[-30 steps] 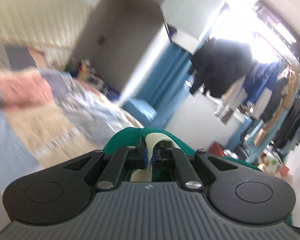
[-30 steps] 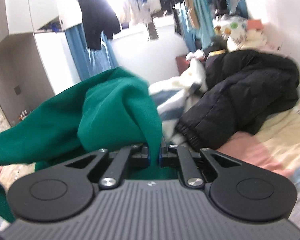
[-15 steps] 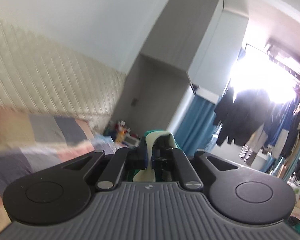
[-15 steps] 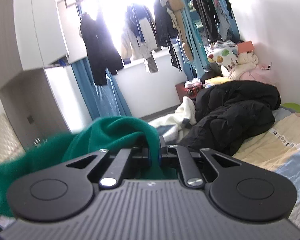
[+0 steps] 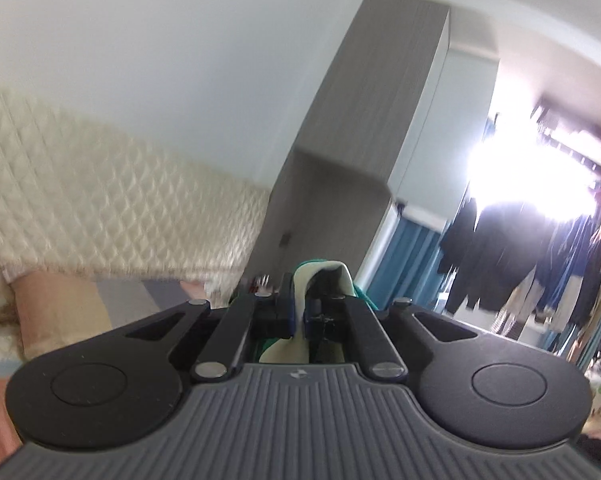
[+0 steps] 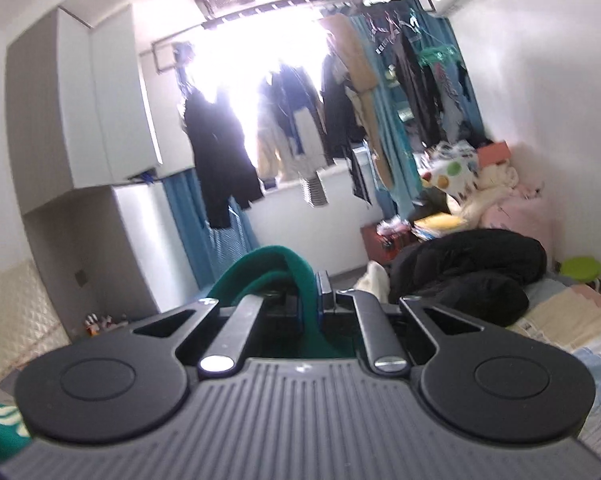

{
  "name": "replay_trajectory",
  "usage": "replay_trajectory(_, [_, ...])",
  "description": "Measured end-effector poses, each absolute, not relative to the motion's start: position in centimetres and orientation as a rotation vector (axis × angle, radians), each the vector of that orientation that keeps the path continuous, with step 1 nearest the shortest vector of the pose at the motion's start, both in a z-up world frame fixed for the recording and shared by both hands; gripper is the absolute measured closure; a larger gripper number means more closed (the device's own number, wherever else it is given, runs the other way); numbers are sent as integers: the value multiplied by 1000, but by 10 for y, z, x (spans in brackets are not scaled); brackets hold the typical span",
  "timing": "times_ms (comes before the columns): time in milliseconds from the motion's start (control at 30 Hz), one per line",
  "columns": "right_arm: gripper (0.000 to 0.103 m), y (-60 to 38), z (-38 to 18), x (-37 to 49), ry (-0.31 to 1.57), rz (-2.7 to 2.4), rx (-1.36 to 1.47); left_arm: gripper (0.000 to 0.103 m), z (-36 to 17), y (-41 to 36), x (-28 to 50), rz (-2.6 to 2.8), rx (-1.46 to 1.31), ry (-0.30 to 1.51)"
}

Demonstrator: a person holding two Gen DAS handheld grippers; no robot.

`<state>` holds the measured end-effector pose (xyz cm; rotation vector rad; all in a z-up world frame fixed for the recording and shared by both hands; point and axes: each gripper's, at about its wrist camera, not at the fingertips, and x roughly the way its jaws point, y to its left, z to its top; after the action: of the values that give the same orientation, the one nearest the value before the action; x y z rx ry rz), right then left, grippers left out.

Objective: Fold large clothes
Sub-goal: 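Lift the hoodie with both grippers and shake it out above the bed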

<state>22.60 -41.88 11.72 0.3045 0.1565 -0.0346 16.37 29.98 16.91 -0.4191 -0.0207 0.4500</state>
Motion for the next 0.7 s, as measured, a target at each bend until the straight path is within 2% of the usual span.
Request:
replay_trajectory(233, [93,-428,29,311,389,-62,341,98,72,317,275,509,-421,208])
replay_trajectory(700, [93,-425,-160,460,693,-155,315,97,-185,374,507,584,-333,624])
